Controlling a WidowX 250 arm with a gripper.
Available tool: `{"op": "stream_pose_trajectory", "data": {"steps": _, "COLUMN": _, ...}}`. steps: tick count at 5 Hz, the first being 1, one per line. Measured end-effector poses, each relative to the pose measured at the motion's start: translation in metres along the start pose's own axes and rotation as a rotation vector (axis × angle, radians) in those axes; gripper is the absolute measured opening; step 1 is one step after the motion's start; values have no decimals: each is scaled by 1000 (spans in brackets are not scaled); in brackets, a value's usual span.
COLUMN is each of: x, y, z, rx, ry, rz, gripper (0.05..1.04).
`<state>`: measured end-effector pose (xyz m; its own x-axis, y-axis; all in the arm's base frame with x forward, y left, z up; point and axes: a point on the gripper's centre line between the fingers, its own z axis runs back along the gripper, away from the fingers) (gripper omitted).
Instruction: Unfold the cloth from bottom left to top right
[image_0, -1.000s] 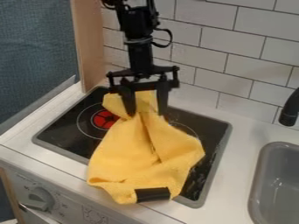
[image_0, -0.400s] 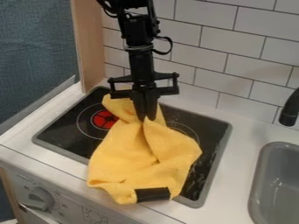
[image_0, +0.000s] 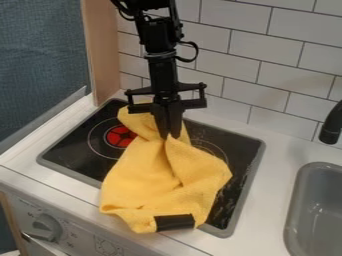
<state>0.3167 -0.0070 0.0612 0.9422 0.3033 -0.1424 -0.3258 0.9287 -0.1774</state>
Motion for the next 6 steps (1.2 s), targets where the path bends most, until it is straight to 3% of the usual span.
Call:
{"op": "stream_pose_trajectory", "data": {"steps": 1, "x": -1, "y": -3, "z": 4, "rx": -12, "ry": 15, "rz": -9, "gripper": 50}}
{"op": "stream_pose_trajectory", "data": {"steps": 3, "x": -9, "y": -42, "z": 28, "rx": -55, "ry": -18, "rz": -91, "gripper": 50}}
{"op": "stream_pose_trajectory", "data": {"steps": 4, "x": -3, "y": -65, "z": 17, "rx": -46, "ry": 2, "rz": -130, "gripper": 50}}
{"op": "stream_pose_trajectory", "data": {"steps": 6, "x": 13, "y": -95, "z": -20, "rx": -75, "ry": 69, "rz": -166, "gripper": 50}}
